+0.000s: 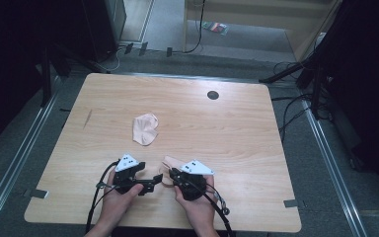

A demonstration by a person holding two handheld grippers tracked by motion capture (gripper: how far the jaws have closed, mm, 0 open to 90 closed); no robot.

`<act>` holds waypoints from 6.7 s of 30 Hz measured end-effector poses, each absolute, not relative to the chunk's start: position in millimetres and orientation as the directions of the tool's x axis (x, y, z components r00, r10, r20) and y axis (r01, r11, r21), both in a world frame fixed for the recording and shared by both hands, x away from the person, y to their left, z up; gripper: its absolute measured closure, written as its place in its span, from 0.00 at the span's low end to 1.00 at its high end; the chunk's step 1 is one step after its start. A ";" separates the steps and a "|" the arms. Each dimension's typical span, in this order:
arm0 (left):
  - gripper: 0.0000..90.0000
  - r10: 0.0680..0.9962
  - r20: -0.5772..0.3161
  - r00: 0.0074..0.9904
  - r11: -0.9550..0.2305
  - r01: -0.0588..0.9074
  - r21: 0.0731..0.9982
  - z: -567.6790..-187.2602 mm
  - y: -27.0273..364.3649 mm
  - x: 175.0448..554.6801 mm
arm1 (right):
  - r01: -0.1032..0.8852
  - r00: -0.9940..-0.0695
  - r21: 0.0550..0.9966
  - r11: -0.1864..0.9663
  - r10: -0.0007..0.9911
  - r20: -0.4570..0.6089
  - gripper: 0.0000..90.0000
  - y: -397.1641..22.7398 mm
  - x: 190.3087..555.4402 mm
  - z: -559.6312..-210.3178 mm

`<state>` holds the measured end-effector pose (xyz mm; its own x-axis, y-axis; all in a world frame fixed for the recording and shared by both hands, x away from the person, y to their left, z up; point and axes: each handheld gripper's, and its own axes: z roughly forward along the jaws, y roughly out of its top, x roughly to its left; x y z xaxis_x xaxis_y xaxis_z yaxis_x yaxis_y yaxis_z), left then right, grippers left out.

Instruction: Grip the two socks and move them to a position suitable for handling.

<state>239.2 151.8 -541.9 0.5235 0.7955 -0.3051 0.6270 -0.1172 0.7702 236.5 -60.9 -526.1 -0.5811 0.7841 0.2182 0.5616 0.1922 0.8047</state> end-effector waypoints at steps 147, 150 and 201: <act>0.00 0.916 -0.233 0.327 0.025 0.534 0.845 -548.3 277.5 256.8 | 0.607 -0.555 0.729 0.315 0.825 0.106 0.94 25.1 371.9 -501.7; 0.00 0.917 -0.227 0.328 0.017 0.536 0.844 -548.3 277.1 256.8 | 0.611 -0.550 0.735 0.294 0.825 0.127 0.94 8.5 359.7 -492.9; 0.00 0.927 -0.149 0.345 -0.057 0.522 0.851 -547.3 264.3 258.1 | 0.605 -0.557 0.719 0.342 0.827 0.076 0.97 -46.7 329.4 -513.0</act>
<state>258.1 264.3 -547.3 0.3448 0.9268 -0.1490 0.5215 -0.0572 0.8513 329.4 -46.7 -513.0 -0.5565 0.8274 0.0756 0.6055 0.3416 0.7188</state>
